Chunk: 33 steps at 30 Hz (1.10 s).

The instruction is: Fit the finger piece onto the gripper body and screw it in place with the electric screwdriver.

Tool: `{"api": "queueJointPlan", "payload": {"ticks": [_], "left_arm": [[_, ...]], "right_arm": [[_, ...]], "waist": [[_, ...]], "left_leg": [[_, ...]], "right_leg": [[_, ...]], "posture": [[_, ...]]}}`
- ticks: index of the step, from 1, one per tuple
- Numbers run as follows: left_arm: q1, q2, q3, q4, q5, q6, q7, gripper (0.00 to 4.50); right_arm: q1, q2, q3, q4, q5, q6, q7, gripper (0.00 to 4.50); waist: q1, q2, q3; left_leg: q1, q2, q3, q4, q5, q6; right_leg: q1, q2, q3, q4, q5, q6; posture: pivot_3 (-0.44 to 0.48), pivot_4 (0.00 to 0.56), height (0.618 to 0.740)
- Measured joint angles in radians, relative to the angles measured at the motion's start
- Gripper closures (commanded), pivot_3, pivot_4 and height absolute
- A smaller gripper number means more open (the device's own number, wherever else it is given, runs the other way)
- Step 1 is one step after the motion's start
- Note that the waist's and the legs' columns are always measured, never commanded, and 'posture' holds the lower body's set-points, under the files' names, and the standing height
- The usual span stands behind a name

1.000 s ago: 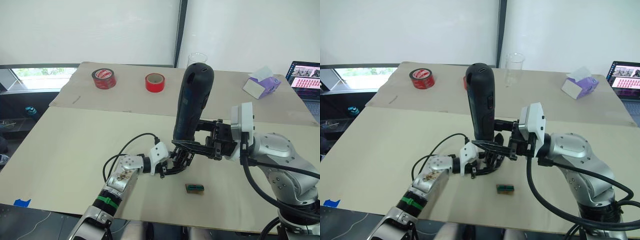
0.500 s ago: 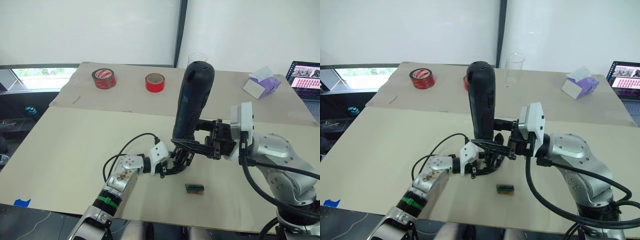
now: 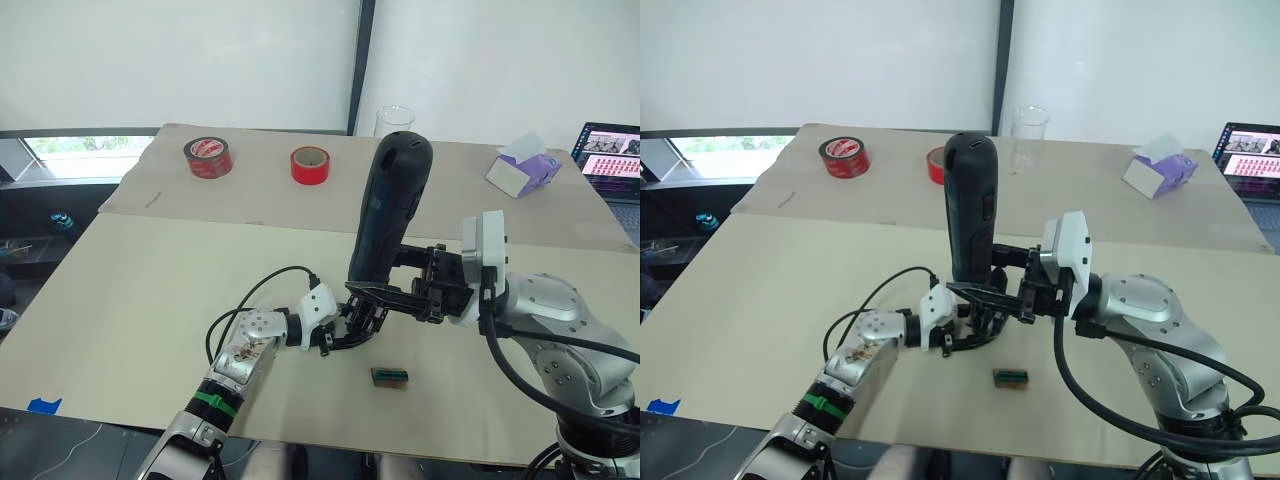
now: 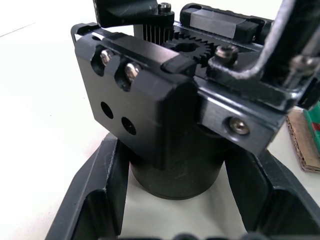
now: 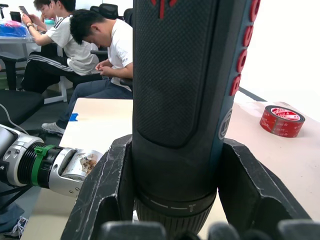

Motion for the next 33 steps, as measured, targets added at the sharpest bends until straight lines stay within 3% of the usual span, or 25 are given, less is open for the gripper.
{"api": "queueJointPlan", "payload": {"ticks": [33], "left_arm": [[-0.003, 0.0, 0.0, 0.009, 0.0, 0.0, 0.0, 2.23]], "right_arm": [[-0.009, 0.011, 0.063, 0.033, 0.009, 0.03, -0.11, 2.58]], "waist": [[-0.002, 0.001, -0.001]], "left_leg": [[0.004, 0.0, 0.0, 0.0, -0.003, -0.005]], "right_leg": [[0.001, 0.0, -0.001, 0.0, -0.002, 0.003]], "posture": [[0.0, 0.15, 0.74]]}}
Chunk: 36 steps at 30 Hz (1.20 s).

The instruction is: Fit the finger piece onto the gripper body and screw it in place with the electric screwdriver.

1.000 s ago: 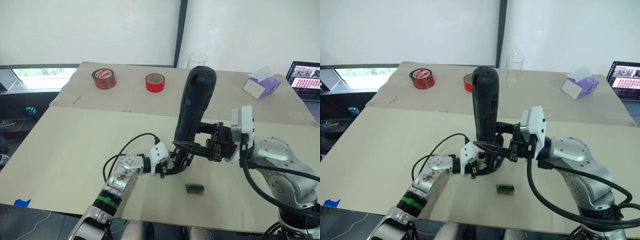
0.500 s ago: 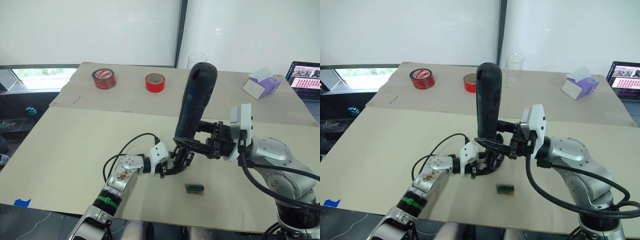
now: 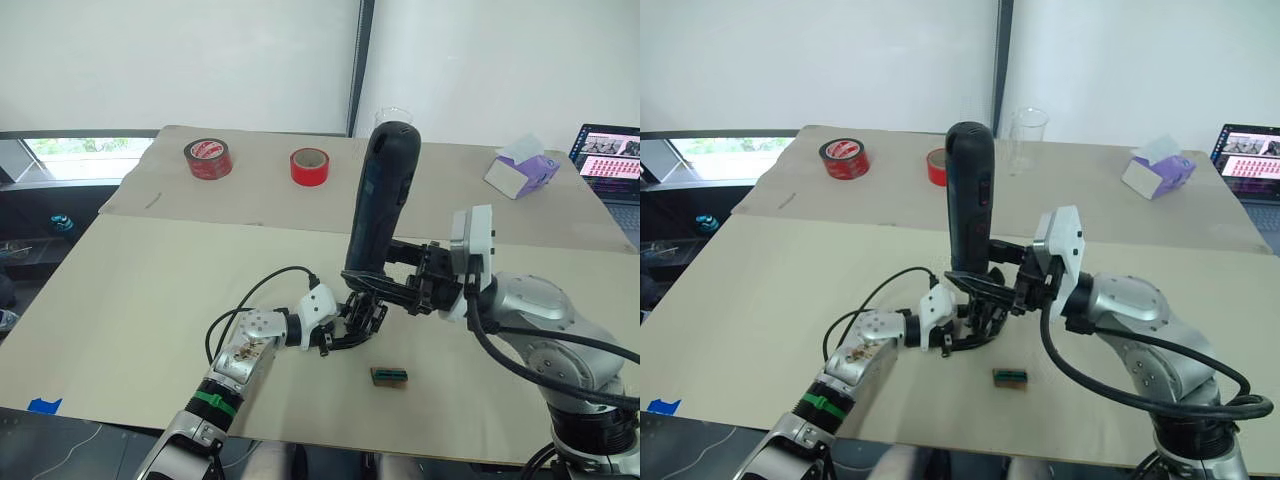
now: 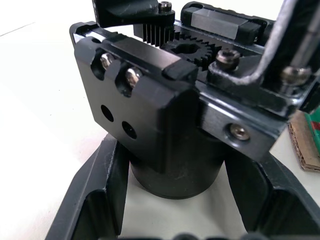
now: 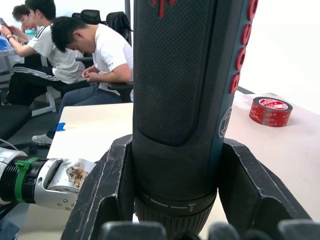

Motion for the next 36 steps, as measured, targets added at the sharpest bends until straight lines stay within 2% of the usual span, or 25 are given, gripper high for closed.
{"api": "queueJointPlan", "payload": {"ticks": [27, 31, 36], "left_arm": [[0.007, 0.009, -0.002, 0.0, 0.003, 0.038, 0.007, 2.23], [0.008, 0.009, -0.002, -0.001, 0.002, 0.038, 0.007, 2.23], [0.008, 0.01, -0.003, -0.002, 0.0, 0.038, 0.007, 2.23]], "right_arm": [[0.067, 0.014, 0.053, 0.025, -0.071, -0.134, 0.01, 2.58], [0.067, 0.014, 0.052, 0.025, -0.071, -0.135, 0.016, 2.58], [0.052, 0.01, 0.035, 0.029, -0.071, -0.139, 0.042, 2.58]], "waist": [[-0.001, -0.001, -0.025], [-0.001, -0.001, -0.025], [-0.001, -0.002, -0.025]], "left_leg": [[0.005, 0.0, -0.001, -0.006, -0.002, -0.004], [0.005, 0.0, -0.001, -0.006, -0.002, -0.004], [0.005, 0.0, -0.001, -0.007, -0.002, -0.004]], "right_leg": [[0.002, -0.006, 0.0, -0.001, -0.005, 0.004], [0.002, -0.006, 0.0, -0.001, -0.009, -0.002], [0.002, -0.006, -0.001, -0.001, -0.009, -0.002]], "posture": [[0.0, 0.15, 0.74], [0.0, 0.15, 0.74], [0.0, 0.15, 0.74]]}}
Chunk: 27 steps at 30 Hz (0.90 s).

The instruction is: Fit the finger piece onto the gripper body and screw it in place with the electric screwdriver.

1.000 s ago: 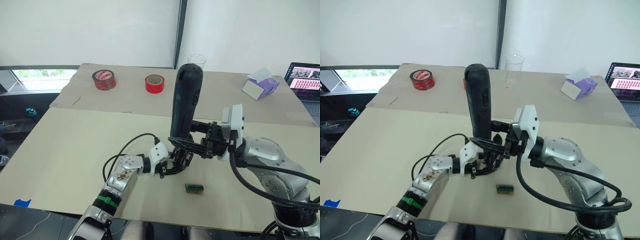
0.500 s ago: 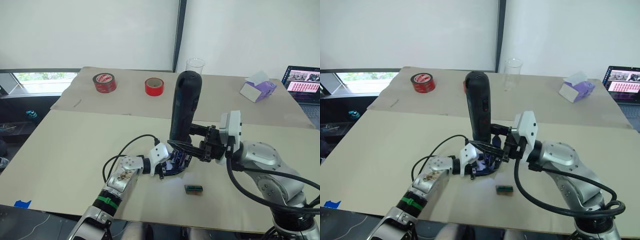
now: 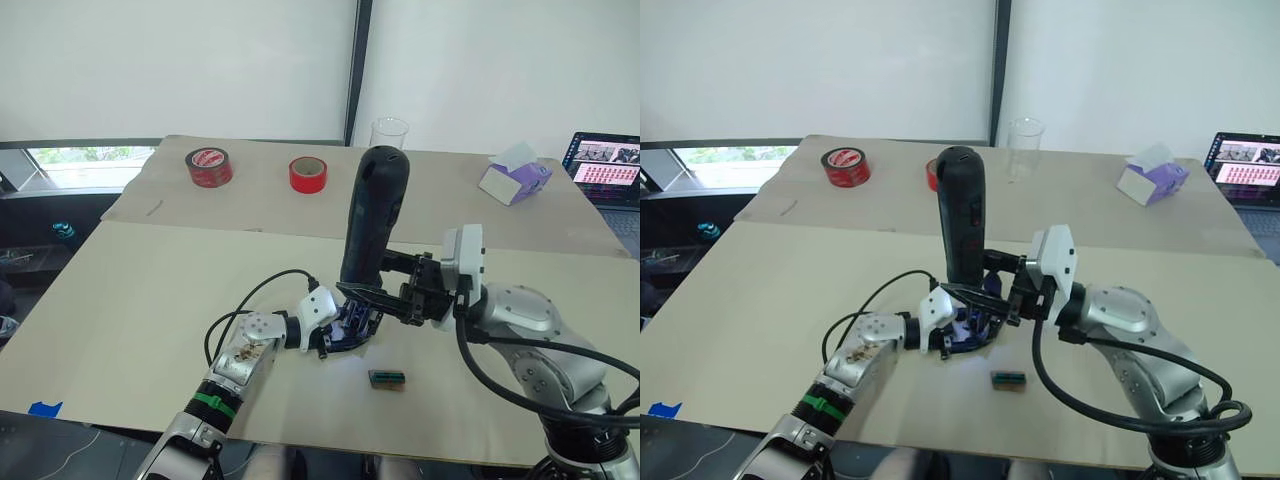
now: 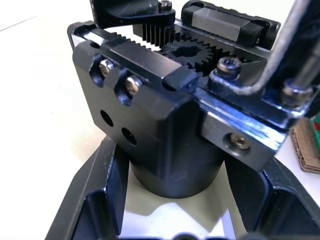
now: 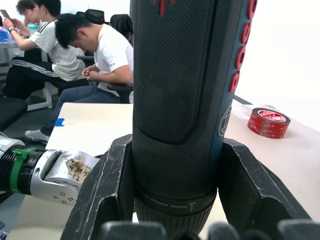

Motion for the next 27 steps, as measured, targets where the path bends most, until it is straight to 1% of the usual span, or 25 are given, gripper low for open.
{"api": "queueJointPlan", "payload": {"ticks": [7, 12, 17, 19, 21, 25, 27], "left_arm": [[-0.002, 0.001, -0.003, -0.004, 0.0, 0.001, 0.004, 2.23], [-0.005, -0.002, -0.005, -0.005, 0.0, 0.001, 0.009, 2.23], [-0.006, -0.008, -0.009, 0.002, 0.0, -0.002, 0.012, 2.23], [-0.006, -0.009, -0.01, 0.003, 0.0, -0.003, 0.013, 2.23], [-0.006, -0.009, -0.01, 0.004, 0.0, -0.004, 0.013, 2.23], [-0.006, -0.013, -0.008, 0.006, 0.0, -0.002, 0.017, 2.23], [-0.002, -0.02, -0.002, 0.006, -0.008, 0.009, 0.021, 1.15]], "right_arm": [[-0.032, -0.006, -0.018, 0.014, 0.02, -0.004, 0.042, 2.58], [-0.061, -0.029, -0.031, 0.015, 0.048, 0.019, 0.067, 2.58], [-0.102, -0.029, -0.086, 0.014, 0.108, 0.026, 0.076, 2.58], [-0.105, -0.029, -0.1, 0.014, 0.123, 0.026, 0.085, 2.58], [-0.105, -0.034, -0.104, 0.013, 0.143, 0.035, 0.09, 2.58], [-0.105, -0.066, -0.111, 0.008, 0.181, 0.064, 0.095, 2.58], [-0.105, -0.082, -0.129, -0.007, 0.21, 0.081, 0.093, 2.58]], "waist": [[0.001, 0.0, 0.004], [0.003, 0.0, 0.007], [0.007, 0.0, 0.008], [0.008, 0.0, 0.008], [0.008, 0.0, 0.008], [0.009, 0.0, 0.008], [0.01, 0.0, 0.008]], "left_leg": [[-0.002, 0.0, 0.0, 0.0, 0.0, 0.0], [-0.005, 0.0, 0.0, 0.001, 0.0, 0.0], [-0.007, -0.001, 0.0, 0.001, 0.002, 0.003], [-0.007, -0.001, 0.0, 0.001, 0.002, 0.003], [-0.007, -0.001, -0.001, 0.001, 0.002, 0.003], [-0.007, -0.001, -0.001, 0.001, 0.002, 0.003], [-0.007, -0.001, -0.001, 0.001, 0.002, 0.003]], "right_leg": [[-0.002, -0.001, -0.001, 0.0, 0.0, 0.0], [-0.003, -0.001, -0.002, 0.0, 0.002, -0.003], [-0.004, -0.007, -0.013, 0.0, 0.003, -0.004], [-0.004, -0.007, -0.013, 0.0, 0.003, -0.003], [-0.004, -0.007, -0.014, 0.0, 0.006, 0.003], [-0.004, -0.008, -0.014, 0.0, 0.005, 0.004], [-0.004, -0.008, -0.014, 0.0, 0.005, 0.005]], "posture": [[0.0, 0.15, 0.74], [0.0, 0.15, 0.74], [0.0, 0.15, 0.74], [0.0, 0.15, 0.74], [0.0, 0.15, 0.74], [0.0, 0.15, 0.74], [0.0, 0.15, 0.74]]}}
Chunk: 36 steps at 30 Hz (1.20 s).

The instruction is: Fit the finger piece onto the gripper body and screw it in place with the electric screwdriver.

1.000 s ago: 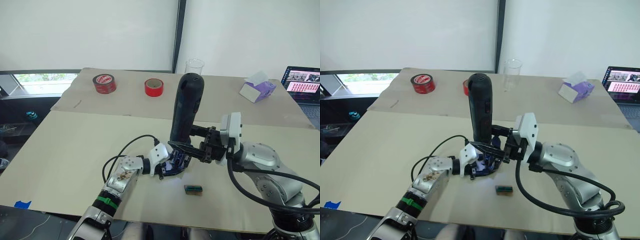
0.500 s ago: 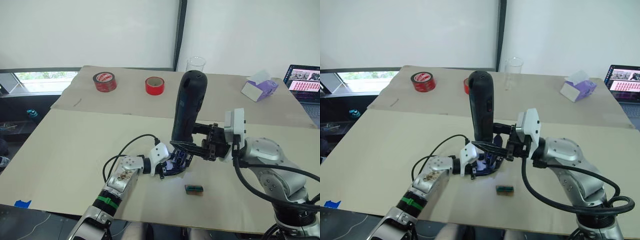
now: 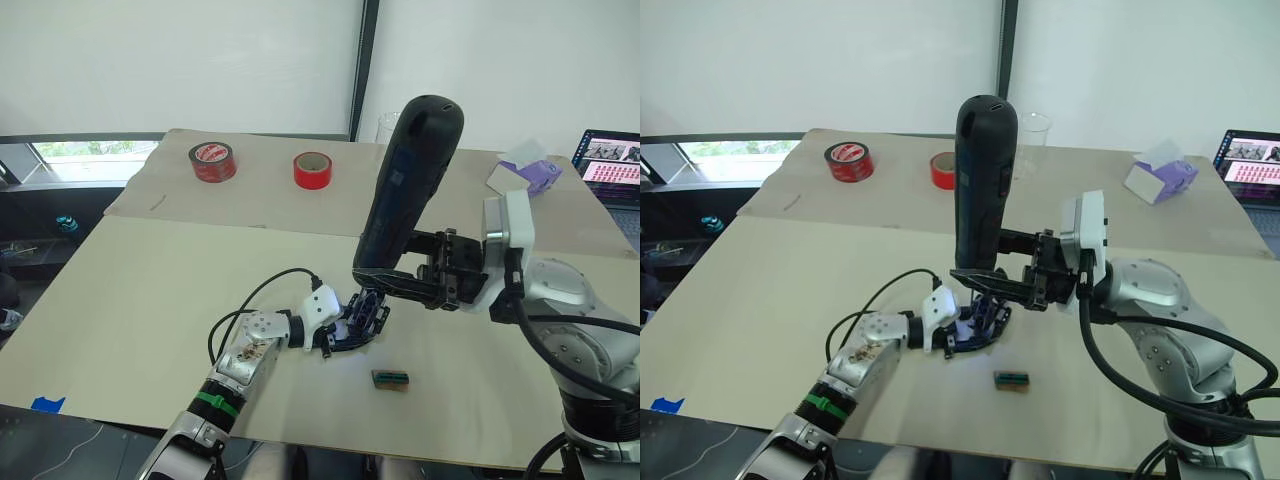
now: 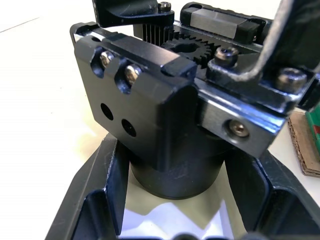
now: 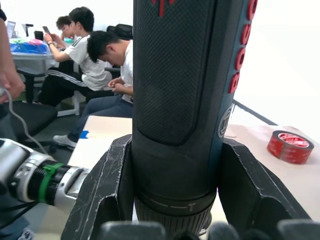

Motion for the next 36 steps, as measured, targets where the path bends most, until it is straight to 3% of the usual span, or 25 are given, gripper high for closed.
{"api": "queueJointPlan", "payload": {"ticks": [3, 8, 13, 17, 20, 23, 26, 32, 36], "left_arm": [[0.0, -0.004, 0.006, -0.004, -0.003, 0.015, 0.013, 0.06], [0.023, 0.02, 0.021, -0.022, -0.024, -0.028, 0.0, 0.06], [0.083, 0.134, 0.099, -0.049, -0.1, -0.114, -0.095, 0.06], [0.134, 0.261, 0.2, -0.048, -0.192, -0.146, -0.209, 0.06], [0.143, 0.319, 0.262, -0.045, -0.257, -0.153, -0.294, 0.06], [0.143, 0.372, 0.314, -0.052, -0.319, -0.154, -0.372, 0.06], [0.143, 0.434, 0.345, -0.091, -0.373, -0.118, -0.447, 0.06], [0.173, 0.439, 0.357, -0.204, -0.419, -0.049, -0.449, 0.06], [0.181, 0.43, 0.36, -0.254, -0.44, -0.01, -0.41, 0.06]], "right_arm": [[-0.001, -0.04, -0.04, -0.029, 0.075, 0.042, -0.007, 2.58], [-0.009, -0.17, -0.164, -0.06, 0.27, 0.147, -0.051, 2.58], [-0.009, -0.415, -0.374, 0.05, 0.431, 0.299, -0.087, 2.58], [0.187, -0.696, -0.487, 0.188, 0.299, 0.501, 0.027, 2.58], [0.308, -0.799, -0.502, 0.301, 0.143, 0.587, 0.088, 2.58], [0.422, -0.885, -0.47, 0.385, -0.005, 0.61, 0.167, 2.58], [0.461, -0.914, -0.334, 0.455, -0.128, 0.592, 0.188, 2.58], [0.284, -0.803, 0.04, 0.567, -0.31, 0.53, 0.153, 2.58], [0.163, -0.754, 0.197, 0.654, -0.432, 0.493, 0.165, 2.58]], "waist": [[0.001, 0.0, 0.0], [-0.004, -0.001, 0.002], [-0.025, -0.001, 0.009], [-0.025, 0.0, 0.013], [-0.025, 0.006, 0.017], [-0.021, 0.007, 0.019], [-0.024, 0.008, 0.02], [-0.034, 0.012, 0.025], [-0.037, 0.017, 0.028]], "left_leg": [[0.0, 0.0, 0.0, 0.0, -0.001, -0.001], [-0.001, 0.0, 0.0, -0.001, -0.001, -0.002], [-0.001, 0.001, 0.001, -0.006, 0.003, 0.001], [-0.004, 0.002, 0.001, -0.007, 0.003, -0.001], [-0.009, 0.001, 0.002, -0.005, 0.003, 0.0], [-0.011, 0.001, 0.002, -0.004, 0.004, 0.0], [-0.011, 0.001, 0.002, -0.005, 0.004, -0.001], [-0.011, 0.001, 0.003, -0.005, 0.01, -0.011], [-0.01, 0.001, 0.003, -0.005, 0.012, -0.013]], "right_leg": [[0.0, 0.0, 0.0, 0.0, 0.0, 0.0], [0.002, 0.0, 0.0, 0.0, 0.002, -0.003], [-0.001, 0.0, -0.001, 0.0, 0.003, -0.009], [-0.005, 0.001, -0.002, 0.002, -0.001, -0.014], [-0.01, 0.0, -0.001, 0.002, -0.001, -0.013], [-0.011, 0.0, -0.001, 0.002, -0.002, -0.007], [-0.011, 0.001, -0.001, 0.002, -0.004, -0.004], [-0.012, 0.002, 0.0, 0.003, -0.004, -0.002], [-0.012, 0.007, 0.0, 0.004, -0.002, -0.002]], "posture": [[0.0, 0.15, 0.74], [0.0, 0.15, 0.74], [0.0, 0.15, 0.74], [0.0, 0.15, 0.74], [0.0, 0.15, 0.74], [0.0, 0.15, 0.74], [0.0, 0.15, 0.74], [0.0, 0.15, 0.74], [0.0, 0.15, 0.74]]}}
